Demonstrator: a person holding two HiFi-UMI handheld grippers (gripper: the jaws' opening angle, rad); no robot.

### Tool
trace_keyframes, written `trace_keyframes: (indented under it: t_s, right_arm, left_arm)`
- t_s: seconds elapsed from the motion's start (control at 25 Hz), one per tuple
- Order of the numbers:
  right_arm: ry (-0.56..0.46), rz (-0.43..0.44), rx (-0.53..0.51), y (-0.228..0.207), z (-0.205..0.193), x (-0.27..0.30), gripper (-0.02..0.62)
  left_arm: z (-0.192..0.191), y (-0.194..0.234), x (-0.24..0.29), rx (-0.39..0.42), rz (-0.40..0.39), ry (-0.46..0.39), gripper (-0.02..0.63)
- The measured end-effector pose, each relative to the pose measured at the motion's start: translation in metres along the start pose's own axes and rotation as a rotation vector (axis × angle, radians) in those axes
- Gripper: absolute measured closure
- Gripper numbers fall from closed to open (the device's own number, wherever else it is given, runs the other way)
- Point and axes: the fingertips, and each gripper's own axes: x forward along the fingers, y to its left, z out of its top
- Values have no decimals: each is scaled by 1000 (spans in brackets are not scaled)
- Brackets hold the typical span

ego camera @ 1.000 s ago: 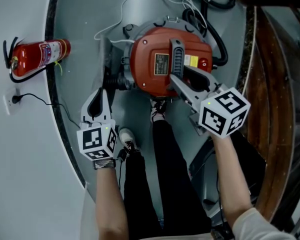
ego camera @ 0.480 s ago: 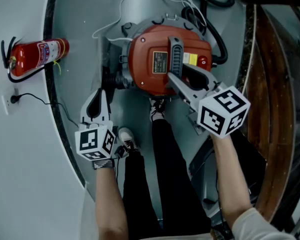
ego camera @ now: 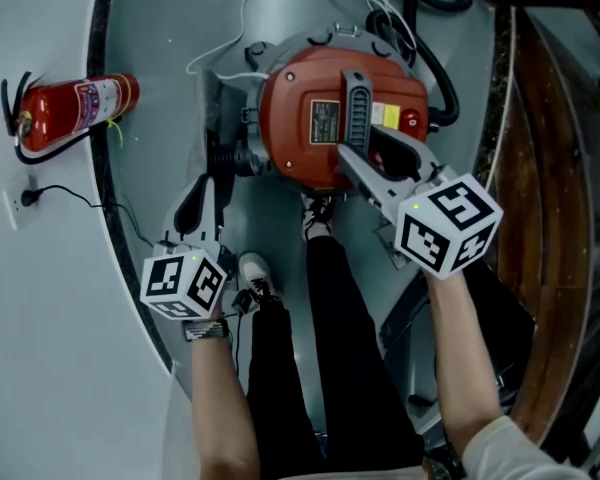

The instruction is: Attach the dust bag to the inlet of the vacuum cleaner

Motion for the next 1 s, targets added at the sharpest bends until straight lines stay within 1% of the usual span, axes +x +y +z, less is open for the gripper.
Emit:
trace_keyframes:
  t_s: [0.08,0.16,0.36,0.44,0.68,0.84,1.0]
  right_arm:
    - [-8,7,24,-1,1,0,420]
    - [-2,7,22,-2,1,0,420]
    - [-11,5,39,-1,1,0,420]
    - [-27,2,55,0,2,1,420]
    - [-27,11,57,1,2,1,420]
    - [-37,4,62,1,2,1,420]
    - [-40,9,64,1,3,1,420]
  left_arm:
    - [0,0,0,-5,-7,5,589]
    - [0,0,0,-7,-9,6,589]
    - [-1,0,-3,-73,-29,-14,588]
    - [-2,-2,-4,-83,-30,-10,588]
    - [-2,-7,-4,-47,-52,21,586]
    - [-3,-8,-1,-27,-82,12,584]
    - [-1,-13,3,-3,-114,39,581]
